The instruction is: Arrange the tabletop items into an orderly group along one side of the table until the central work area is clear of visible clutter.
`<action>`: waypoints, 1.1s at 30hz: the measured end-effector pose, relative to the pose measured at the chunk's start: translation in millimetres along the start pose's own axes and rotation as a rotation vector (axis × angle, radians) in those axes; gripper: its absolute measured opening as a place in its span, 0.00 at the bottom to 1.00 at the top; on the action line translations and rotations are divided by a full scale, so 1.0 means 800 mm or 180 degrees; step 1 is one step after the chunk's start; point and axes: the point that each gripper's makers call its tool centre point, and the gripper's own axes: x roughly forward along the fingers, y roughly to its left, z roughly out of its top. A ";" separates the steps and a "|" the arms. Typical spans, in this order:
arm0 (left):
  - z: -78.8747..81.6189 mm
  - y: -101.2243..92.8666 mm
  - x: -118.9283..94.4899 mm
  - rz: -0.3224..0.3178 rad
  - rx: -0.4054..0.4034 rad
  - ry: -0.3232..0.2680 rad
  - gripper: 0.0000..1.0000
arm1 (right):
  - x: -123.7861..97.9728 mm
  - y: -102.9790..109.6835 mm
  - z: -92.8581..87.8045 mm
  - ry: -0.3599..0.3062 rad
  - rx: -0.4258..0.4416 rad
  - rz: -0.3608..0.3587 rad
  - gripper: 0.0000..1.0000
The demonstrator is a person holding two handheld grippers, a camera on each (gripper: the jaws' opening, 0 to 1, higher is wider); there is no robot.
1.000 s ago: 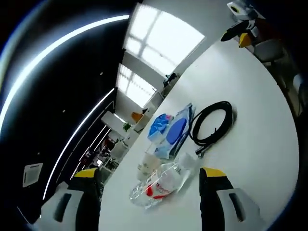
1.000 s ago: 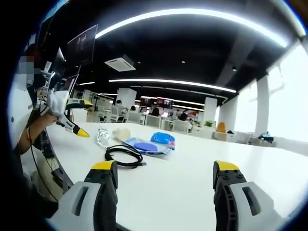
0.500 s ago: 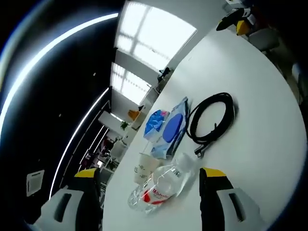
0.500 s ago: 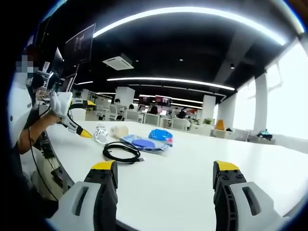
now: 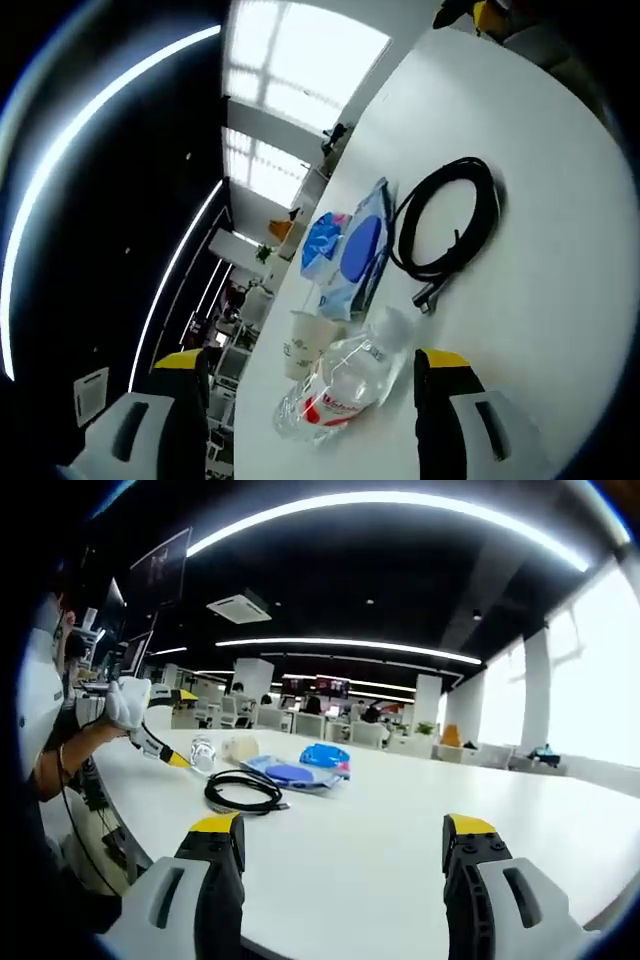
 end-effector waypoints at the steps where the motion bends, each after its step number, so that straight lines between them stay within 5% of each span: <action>1: 0.000 -0.001 0.000 -0.0002 0.0003 0.0000 0.83 | 0.000 -0.001 -0.001 0.0009 0.0014 0.0002 0.78; 33: 0.004 -0.028 0.034 -0.0131 0.0327 0.0030 0.71 | -0.006 -0.017 -0.003 -0.0089 0.0176 -0.0060 0.77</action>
